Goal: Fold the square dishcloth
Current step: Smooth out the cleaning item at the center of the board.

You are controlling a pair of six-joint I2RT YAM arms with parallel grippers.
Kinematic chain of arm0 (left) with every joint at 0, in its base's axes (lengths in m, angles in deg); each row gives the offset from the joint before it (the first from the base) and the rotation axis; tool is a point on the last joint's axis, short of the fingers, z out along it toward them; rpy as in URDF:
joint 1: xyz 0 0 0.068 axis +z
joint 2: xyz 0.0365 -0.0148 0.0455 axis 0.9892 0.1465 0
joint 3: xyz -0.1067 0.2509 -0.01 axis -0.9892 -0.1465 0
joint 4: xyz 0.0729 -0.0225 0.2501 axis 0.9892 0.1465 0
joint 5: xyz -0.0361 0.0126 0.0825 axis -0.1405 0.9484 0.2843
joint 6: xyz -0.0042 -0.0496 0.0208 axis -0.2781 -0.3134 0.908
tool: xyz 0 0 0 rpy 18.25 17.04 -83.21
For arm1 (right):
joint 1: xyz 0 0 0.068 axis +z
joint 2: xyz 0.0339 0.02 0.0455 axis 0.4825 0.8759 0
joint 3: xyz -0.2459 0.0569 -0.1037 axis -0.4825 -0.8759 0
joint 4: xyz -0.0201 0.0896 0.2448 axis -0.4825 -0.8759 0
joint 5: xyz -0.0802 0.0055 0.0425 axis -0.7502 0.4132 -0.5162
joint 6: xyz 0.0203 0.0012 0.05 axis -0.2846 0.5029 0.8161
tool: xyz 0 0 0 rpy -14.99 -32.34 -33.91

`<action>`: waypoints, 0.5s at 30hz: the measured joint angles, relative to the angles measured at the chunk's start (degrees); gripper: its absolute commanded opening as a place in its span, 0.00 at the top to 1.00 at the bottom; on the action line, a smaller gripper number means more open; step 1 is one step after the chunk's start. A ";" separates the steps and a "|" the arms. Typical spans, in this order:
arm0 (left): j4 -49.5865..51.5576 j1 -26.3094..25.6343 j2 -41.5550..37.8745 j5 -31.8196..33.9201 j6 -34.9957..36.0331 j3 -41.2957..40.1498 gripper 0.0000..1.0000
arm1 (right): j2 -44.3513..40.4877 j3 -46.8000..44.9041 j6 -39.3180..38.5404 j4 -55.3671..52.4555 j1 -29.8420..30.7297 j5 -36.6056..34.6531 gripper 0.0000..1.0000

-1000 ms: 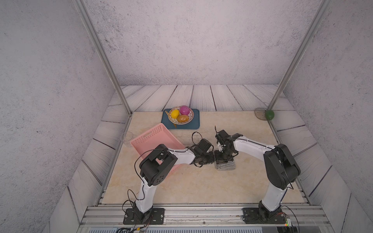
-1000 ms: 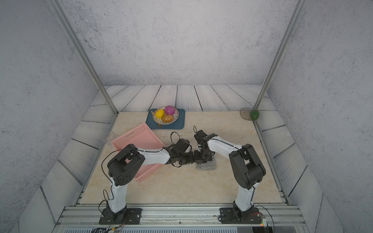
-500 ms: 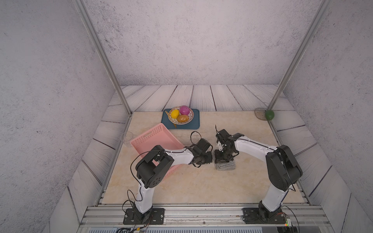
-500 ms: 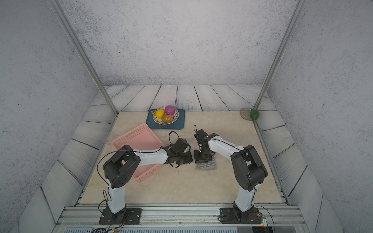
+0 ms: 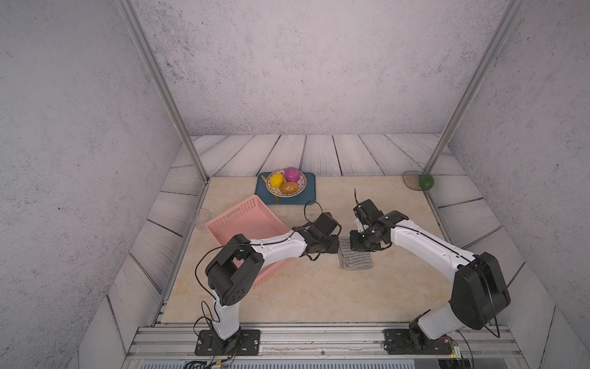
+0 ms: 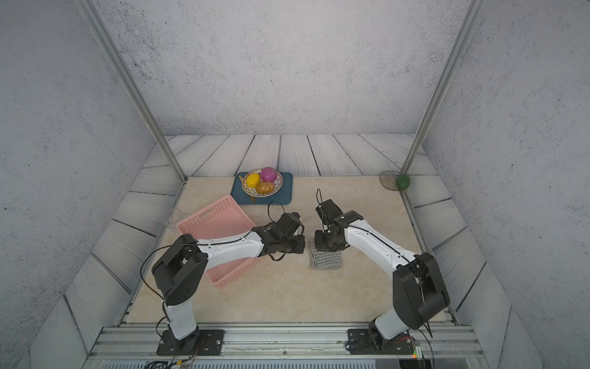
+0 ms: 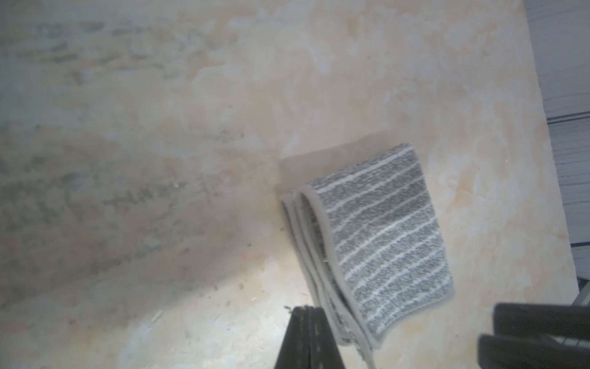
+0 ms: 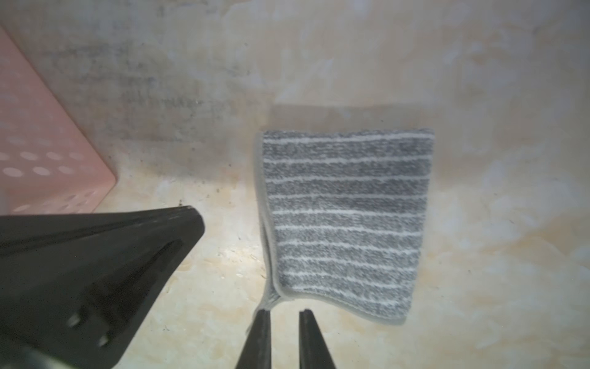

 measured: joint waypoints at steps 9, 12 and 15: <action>1.42 -4.90 2.73 -3.76 9.07 7.15 1.00 | -1.51 -7.41 1.60 1.16 -3.15 -2.36 0.81; 1.51 -5.05 5.18 -5.70 10.08 8.00 1.00 | -1.51 -8.92 1.90 2.43 -3.69 -2.38 0.81; 2.19 -5.03 7.52 -6.80 10.21 8.02 1.00 | -1.51 -10.25 2.10 3.67 -4.13 -2.32 0.81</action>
